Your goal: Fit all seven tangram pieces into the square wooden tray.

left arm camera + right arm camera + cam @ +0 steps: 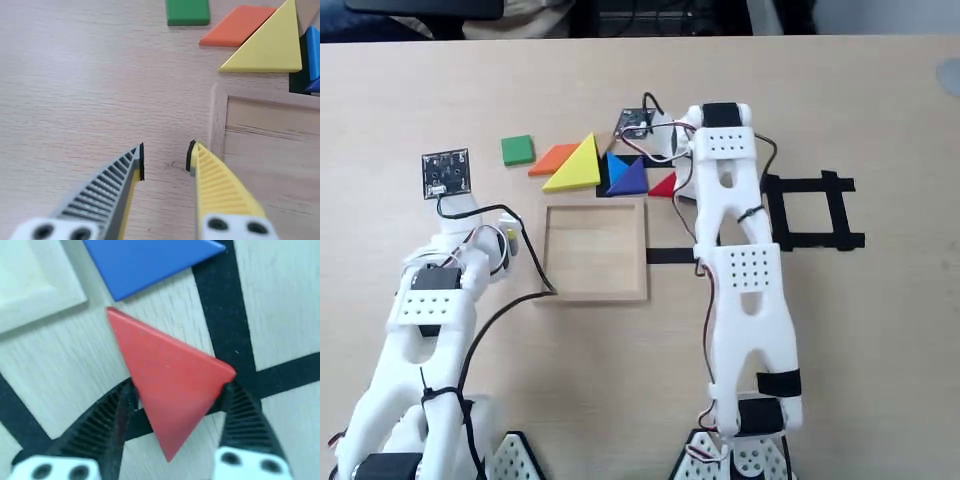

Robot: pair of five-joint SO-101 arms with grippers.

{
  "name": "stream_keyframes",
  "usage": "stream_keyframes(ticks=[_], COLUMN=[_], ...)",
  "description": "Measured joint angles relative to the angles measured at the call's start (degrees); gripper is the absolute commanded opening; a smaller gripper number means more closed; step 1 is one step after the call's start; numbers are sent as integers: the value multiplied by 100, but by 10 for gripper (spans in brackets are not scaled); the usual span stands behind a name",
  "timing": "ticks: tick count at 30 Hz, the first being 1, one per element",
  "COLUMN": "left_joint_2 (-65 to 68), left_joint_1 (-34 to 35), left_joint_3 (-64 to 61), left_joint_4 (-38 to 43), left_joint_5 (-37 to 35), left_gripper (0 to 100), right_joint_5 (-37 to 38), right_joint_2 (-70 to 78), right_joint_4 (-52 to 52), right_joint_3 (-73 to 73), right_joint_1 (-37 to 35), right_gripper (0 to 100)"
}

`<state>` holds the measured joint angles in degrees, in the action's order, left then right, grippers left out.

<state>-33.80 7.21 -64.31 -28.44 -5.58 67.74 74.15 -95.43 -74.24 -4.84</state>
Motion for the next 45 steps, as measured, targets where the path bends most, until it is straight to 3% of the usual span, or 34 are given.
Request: stream_keyframes(ticks=[7, 11, 32, 45], left_joint_2=[0, 0, 0, 0], left_joint_1=[0, 0, 0, 0], left_joint_3=[0, 0, 0, 0], left_joint_4=[0, 0, 0, 0], left_joint_5=[0, 0, 0, 0], left_gripper=[166, 166, 166, 166], right_joint_5=[440, 475, 484, 360], right_joint_2=[0, 0, 334, -870], right_joint_4=[9, 9, -369, -369], right_joint_3=[-53, -114, -1846, -1204], right_joint_1=[62, 70, 167, 176], right_gripper=[49, 11, 11, 11])
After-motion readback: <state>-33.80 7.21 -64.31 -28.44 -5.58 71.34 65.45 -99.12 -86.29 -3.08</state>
